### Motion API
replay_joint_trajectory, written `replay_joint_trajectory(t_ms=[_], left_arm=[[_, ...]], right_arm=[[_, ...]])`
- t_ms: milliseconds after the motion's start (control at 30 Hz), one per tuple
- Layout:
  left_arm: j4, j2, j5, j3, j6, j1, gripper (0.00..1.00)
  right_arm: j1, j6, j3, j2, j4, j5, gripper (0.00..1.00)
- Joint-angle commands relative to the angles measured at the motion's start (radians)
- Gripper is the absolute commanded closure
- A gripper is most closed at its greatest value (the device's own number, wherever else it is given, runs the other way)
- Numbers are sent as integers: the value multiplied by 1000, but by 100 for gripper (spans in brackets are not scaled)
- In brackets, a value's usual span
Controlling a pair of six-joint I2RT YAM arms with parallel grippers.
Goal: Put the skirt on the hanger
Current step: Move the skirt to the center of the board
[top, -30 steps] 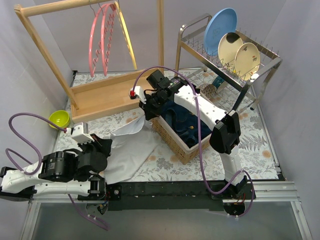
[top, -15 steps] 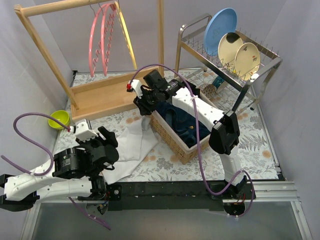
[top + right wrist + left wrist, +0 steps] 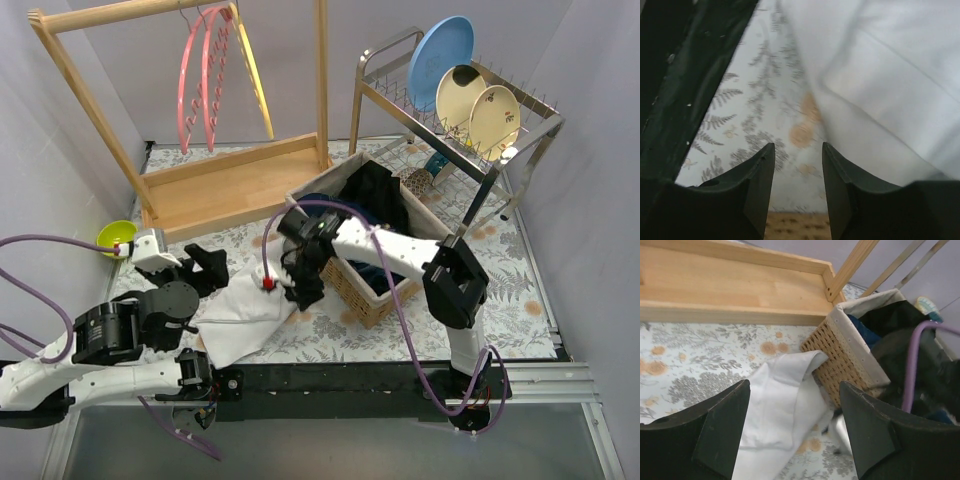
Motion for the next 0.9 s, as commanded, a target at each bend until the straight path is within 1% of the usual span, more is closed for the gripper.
replay_joint_trajectory(t_ms=[0,33,67,100,133,167,200,233,300,333,367,400,467,500,533,567,633,667,733,767,867], left_arm=[[141,156,-58,97,244,2,27],[198,181,-67,121,306,3,27],[232,222,-83,173,409,2,27],[276,235,-89,190,486,2,26],[424,241,-95,196,571,2,24],[535,241,-104,192,669,2,23],[665,229,-100,156,925,2,22],[939,221,-89,128,1034,3,21],[1167,223,-61,88,1282,5,17],[1297,233,-48,91,1336,19,16],[1328,252,-32,101,1364,31,15],[1326,314,-6,129,1374,48,14],[1213,388,31,238,1317,138,12],[1151,420,92,274,1269,179,10],[1011,478,126,346,1168,263,9],[958,499,155,370,1117,305,8],[895,519,240,375,1067,400,7],[881,519,264,370,1015,420,6],[847,516,304,345,978,471,5],[832,510,311,324,945,480,5],[793,479,327,284,912,508,5]], right_arm=[[99,-168,-101,-28,86,49,49],[97,-165,-66,-18,83,38,49],[99,-155,-49,-8,77,32,49],[97,-154,-39,2,68,29,49],[99,-152,-35,1,75,31,49],[97,-148,-50,-4,89,28,48],[97,-140,-67,-16,132,14,48],[99,-126,-82,-19,166,8,48],[110,-90,-122,-24,254,15,48],[113,-71,-128,-19,284,24,48],[114,-56,-127,-11,305,31,48],[119,-36,-104,16,319,43,48],[122,-20,-65,48,315,51,48],[126,-10,-38,74,307,54,48],[128,-5,-30,85,307,58,48],[130,-4,-25,94,307,61,49],[140,1,-21,119,306,81,49],[143,4,-22,125,302,84,49],[153,7,-25,144,301,87,50],[156,9,-25,150,299,90,50],[165,22,-16,174,293,104,52]])
